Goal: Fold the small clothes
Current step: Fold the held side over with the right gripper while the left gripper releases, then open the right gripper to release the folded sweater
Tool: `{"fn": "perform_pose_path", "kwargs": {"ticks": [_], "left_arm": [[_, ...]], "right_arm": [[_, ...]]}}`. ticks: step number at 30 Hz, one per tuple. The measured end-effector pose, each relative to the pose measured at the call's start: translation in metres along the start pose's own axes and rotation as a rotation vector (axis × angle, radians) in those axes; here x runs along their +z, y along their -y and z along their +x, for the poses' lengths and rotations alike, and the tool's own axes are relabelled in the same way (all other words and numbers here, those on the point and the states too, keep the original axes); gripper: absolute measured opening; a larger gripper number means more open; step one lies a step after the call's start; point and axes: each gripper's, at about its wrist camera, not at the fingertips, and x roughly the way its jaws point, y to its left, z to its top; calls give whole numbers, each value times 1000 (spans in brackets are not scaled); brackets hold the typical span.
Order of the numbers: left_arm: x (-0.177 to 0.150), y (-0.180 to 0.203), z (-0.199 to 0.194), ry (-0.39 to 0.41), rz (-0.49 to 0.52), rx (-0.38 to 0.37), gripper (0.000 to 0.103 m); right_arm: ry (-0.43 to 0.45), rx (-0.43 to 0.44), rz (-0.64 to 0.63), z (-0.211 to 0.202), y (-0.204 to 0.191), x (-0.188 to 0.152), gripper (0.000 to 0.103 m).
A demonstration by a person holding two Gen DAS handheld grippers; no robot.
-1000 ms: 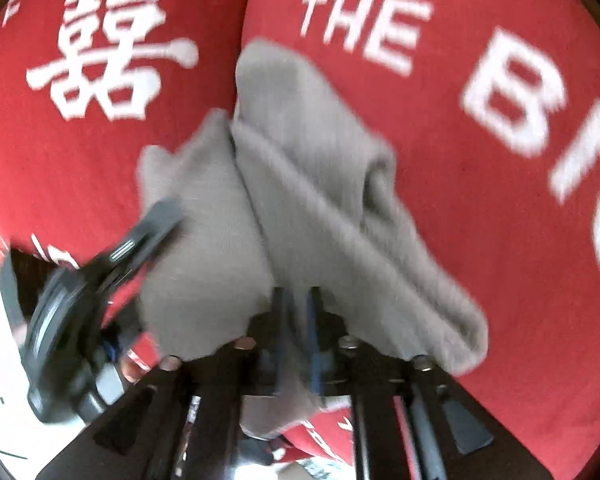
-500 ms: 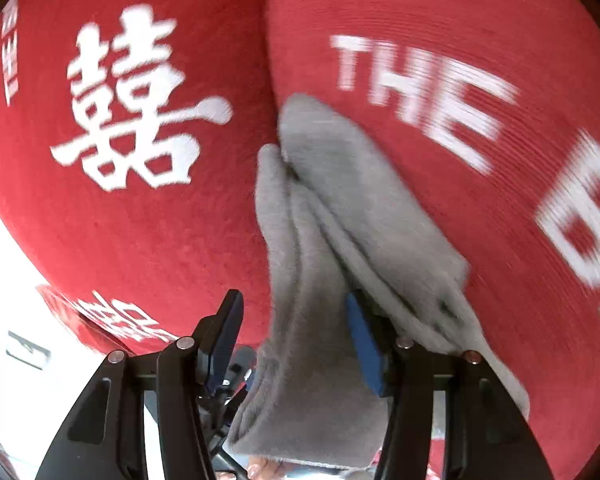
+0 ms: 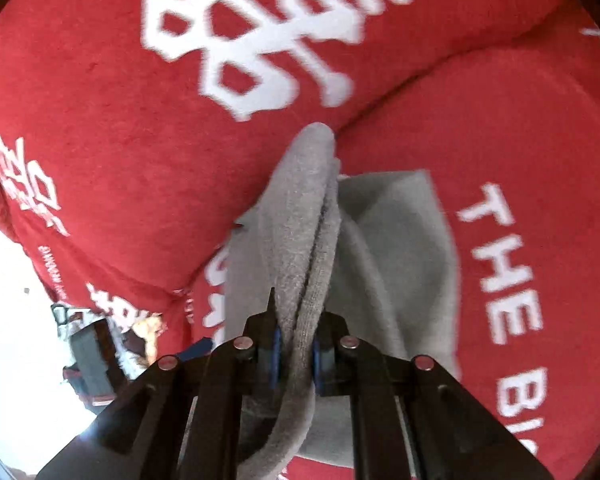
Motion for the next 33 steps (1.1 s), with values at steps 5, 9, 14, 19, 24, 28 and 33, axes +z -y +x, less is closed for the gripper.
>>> {"fn": "perform_pose_path", "kwargs": {"ticks": [5, 9, 14, 19, 24, 28, 33], "left_arm": [[-5, 4, 20, -24, -11, -12, 86], [-9, -3, 15, -25, -27, -15, 86], [-16, -5, -19, 18, 25, 41, 86], [-29, -4, -33, 11, 75, 38, 86], [-46, 14, -20, -36, 138, 31, 86], [-69, 19, 1, -78, 207, 79, 86], [-85, -4, 1, -104, 159, 34, 90]], "right_arm": [[-42, -75, 76, 22, 46, -5, 16], [-26, -93, 94, 12, 55, -9, 22], [-12, -314, -28, -17, 29, -13, 22], [9, -226, -140, -51, -11, -36, 22], [-60, -241, -300, -36, -48, -67, 22], [-107, -330, -258, -19, -19, -78, 22], [-148, -357, -81, -22, 38, -100, 18]]}}
